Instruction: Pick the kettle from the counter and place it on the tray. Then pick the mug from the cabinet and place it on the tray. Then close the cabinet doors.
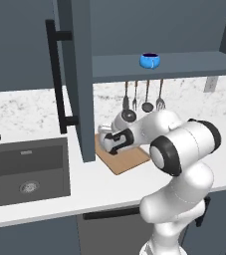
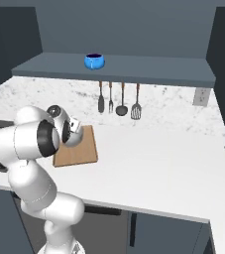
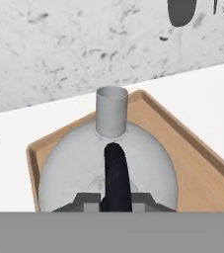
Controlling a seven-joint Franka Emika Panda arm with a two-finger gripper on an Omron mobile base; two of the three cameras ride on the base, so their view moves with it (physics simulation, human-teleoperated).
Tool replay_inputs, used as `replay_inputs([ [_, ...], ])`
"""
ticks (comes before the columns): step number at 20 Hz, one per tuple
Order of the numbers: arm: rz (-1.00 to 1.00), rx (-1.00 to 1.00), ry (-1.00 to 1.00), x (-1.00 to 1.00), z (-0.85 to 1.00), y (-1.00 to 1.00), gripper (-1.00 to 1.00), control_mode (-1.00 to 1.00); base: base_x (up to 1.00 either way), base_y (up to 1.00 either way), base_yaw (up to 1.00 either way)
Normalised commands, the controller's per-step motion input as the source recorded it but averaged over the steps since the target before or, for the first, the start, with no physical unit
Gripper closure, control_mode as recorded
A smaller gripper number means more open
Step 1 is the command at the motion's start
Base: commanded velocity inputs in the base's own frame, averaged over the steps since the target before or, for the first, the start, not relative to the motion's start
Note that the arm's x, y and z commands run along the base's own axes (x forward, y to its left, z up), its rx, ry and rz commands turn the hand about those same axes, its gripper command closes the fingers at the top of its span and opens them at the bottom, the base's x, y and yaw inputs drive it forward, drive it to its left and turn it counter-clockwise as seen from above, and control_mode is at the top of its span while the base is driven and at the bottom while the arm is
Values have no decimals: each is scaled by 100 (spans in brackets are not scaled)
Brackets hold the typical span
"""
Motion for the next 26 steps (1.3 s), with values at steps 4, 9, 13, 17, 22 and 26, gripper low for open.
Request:
replay_inputs([
  [4, 1, 0, 0, 45, -2, 7, 100, -100, 0, 0, 0],
  [9, 0, -1, 2, 35, -13, 10, 100, -100, 0, 0, 0],
  [13, 0, -3, 1, 21, -27, 11, 100, -100, 0, 0, 0],
  [17, 0, -4, 3, 1, -29, 0, 100, -100, 0, 0, 0],
  [22, 0, -4, 2, 0, -33, 0, 100, -100, 0, 0, 0],
  [26, 0, -2, 2, 6, -36, 0, -100, -100, 0, 0, 0],
])
